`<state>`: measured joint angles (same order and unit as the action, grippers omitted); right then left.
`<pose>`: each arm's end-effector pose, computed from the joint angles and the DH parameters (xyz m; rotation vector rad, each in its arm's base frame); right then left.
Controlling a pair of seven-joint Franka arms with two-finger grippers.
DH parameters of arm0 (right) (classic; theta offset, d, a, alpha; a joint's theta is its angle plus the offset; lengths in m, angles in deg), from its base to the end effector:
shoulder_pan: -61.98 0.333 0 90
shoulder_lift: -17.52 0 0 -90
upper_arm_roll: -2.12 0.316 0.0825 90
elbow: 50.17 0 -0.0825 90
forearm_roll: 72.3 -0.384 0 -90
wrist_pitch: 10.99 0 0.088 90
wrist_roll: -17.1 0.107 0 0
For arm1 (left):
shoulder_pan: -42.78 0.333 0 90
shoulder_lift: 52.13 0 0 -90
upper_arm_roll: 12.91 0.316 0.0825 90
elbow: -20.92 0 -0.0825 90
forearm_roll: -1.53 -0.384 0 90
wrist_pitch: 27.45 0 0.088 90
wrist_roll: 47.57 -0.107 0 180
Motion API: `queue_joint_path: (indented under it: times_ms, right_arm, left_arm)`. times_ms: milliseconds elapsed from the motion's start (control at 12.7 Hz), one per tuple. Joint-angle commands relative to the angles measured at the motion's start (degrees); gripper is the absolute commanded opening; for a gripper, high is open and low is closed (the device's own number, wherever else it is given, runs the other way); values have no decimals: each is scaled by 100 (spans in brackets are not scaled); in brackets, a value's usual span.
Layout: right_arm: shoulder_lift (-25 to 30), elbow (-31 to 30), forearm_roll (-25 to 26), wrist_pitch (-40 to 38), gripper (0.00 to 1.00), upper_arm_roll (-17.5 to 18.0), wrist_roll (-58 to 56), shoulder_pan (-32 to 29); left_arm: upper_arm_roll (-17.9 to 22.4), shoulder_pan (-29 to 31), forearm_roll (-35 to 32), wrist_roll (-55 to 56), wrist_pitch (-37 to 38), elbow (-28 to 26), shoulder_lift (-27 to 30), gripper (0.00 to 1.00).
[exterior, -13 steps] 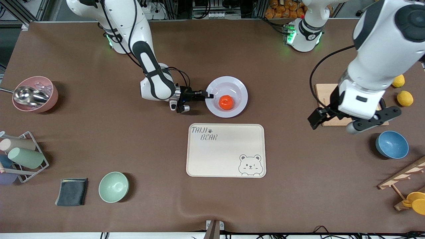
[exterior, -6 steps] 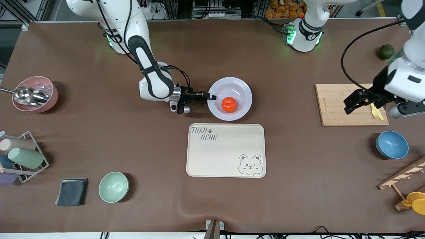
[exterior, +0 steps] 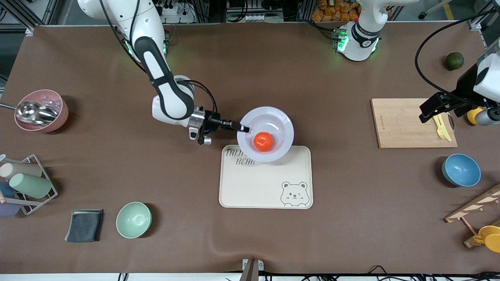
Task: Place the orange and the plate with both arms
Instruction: 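Slide the plate with the right gripper onto the bear tray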
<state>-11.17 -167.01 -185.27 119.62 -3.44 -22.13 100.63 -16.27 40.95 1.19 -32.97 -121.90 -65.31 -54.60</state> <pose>0.4856 0.3435 0.1938 -1.9434 0.3935 0.0727 0.5741 -0.0507 0.6387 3.1133 0.2563 0.1556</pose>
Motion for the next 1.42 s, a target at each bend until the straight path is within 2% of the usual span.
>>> queue_joint_path:
  times_ms: [0,552,788,1183,1261,1340]
  right_arm:
    - [-267,564,405,280,0,64,476,-208]
    - [-1436,1812,504,676,0,64,645,-315]
    - [-1841,2322,495,1430,0,90,723,-34]
    - [-1868,2350,513,1441,0,90,961,-24]
    - [-1868,2350,522,1441,12,90,961,-33]
    - [-1868,2350,531,1441,20,90,961,-24]
  left_arm:
    - [2,103,166,-186,-4,-175,229,100]
    - [-7,103,140,-177,-4,-149,142,100]
    - [-7,112,139,-177,-4,-158,142,100]
    - [-15,103,131,-177,-30,-166,142,100]
    - [-15,103,131,-177,-30,-166,142,100]
    - [-15,95,131,-177,-65,-132,107,100]
